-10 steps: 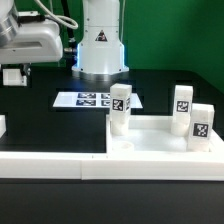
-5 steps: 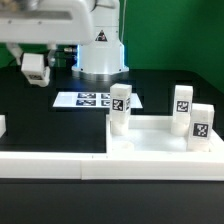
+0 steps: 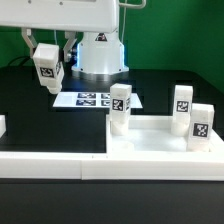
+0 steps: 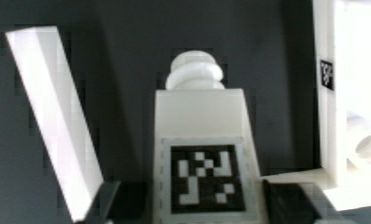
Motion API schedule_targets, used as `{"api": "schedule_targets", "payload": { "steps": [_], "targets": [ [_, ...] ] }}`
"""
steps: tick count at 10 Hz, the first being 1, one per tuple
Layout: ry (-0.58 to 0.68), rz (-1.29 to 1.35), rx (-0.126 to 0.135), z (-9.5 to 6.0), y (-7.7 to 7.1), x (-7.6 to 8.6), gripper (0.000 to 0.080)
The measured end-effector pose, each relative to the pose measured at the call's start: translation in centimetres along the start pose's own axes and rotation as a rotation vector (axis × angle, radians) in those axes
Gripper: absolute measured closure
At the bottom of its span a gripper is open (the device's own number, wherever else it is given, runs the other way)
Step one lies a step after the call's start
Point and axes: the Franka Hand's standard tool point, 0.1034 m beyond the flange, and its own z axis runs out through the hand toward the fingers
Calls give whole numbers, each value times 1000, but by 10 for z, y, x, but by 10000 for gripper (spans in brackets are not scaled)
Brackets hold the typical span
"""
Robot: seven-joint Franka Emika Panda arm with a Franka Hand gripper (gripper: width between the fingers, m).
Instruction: Assemble square table
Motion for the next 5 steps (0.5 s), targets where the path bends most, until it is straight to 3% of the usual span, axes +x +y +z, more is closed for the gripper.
{"api": "schedule_targets", "payload": {
  "steps": [1, 2, 3, 5],
  "targets": [
    [-3, 6, 6, 0, -1, -1, 509],
    [-1, 60, 53, 2, -10, -4, 509],
    [21, 98, 98, 0, -28, 0, 509],
    [123, 276, 115, 1, -75, 24, 509]
  ]
}}
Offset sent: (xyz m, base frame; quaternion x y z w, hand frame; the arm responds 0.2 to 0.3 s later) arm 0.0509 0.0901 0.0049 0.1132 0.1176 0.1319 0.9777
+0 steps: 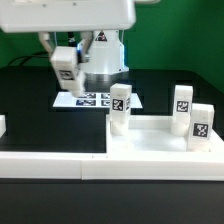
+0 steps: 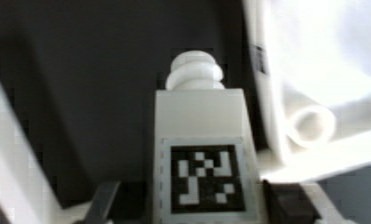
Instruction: Assemble square table
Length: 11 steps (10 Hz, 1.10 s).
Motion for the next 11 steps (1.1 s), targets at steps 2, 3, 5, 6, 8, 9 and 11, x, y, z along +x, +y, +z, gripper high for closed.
{"api": "schedule_targets", "payload": {
  "steps": [2, 3, 5, 6, 8, 9, 11],
  "targets": [
    [-27, 113, -116, 11, -17, 4, 509],
    [-16, 90, -105, 10, -17, 8, 509],
    [-18, 92, -107, 11, -16, 7, 509],
    [-13, 93, -107, 12, -18, 6, 509],
    [128, 104, -94, 18, -55, -8, 509],
    [146, 115, -104, 17, -73, -14, 509],
    [156, 84, -134, 20, -75, -15, 509]
  ]
}}
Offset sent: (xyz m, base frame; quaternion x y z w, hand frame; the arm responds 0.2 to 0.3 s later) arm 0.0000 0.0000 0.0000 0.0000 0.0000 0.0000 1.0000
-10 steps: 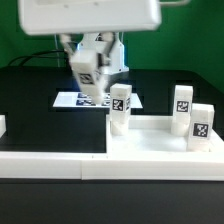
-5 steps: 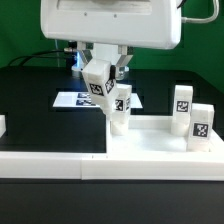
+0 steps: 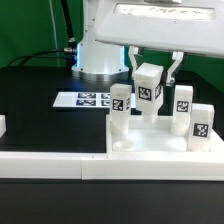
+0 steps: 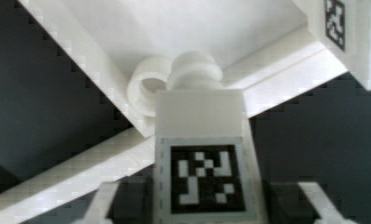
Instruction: Assemble square table
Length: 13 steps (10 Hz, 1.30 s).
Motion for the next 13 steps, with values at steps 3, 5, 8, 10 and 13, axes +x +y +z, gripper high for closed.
{"api": "schedule_targets", "payload": {
  "steps": [3, 5, 8, 10, 13],
  "targets": [
    [-1, 1, 0, 1, 0, -1, 509],
    [46, 13, 24, -3, -13, 1, 509],
    [107, 19, 15, -4, -19, 2, 509],
    [108, 17, 14, -4, -19, 4, 509],
    [108, 18, 13, -4, -19, 3, 509]
  ]
}}
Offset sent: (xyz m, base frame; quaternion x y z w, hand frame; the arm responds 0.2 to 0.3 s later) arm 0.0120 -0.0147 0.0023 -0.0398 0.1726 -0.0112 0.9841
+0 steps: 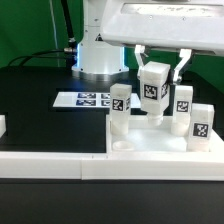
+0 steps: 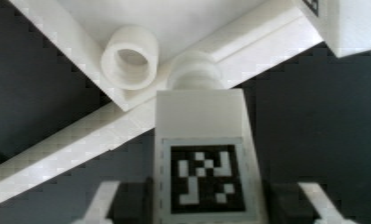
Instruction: Assemble square table
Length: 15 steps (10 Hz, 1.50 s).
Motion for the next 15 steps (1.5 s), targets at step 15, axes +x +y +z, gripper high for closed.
{"api": "schedule_targets", "payload": {
  "steps": [15],
  "targets": [
    [82, 21, -24, 27, 32, -1, 509]
  ]
}}
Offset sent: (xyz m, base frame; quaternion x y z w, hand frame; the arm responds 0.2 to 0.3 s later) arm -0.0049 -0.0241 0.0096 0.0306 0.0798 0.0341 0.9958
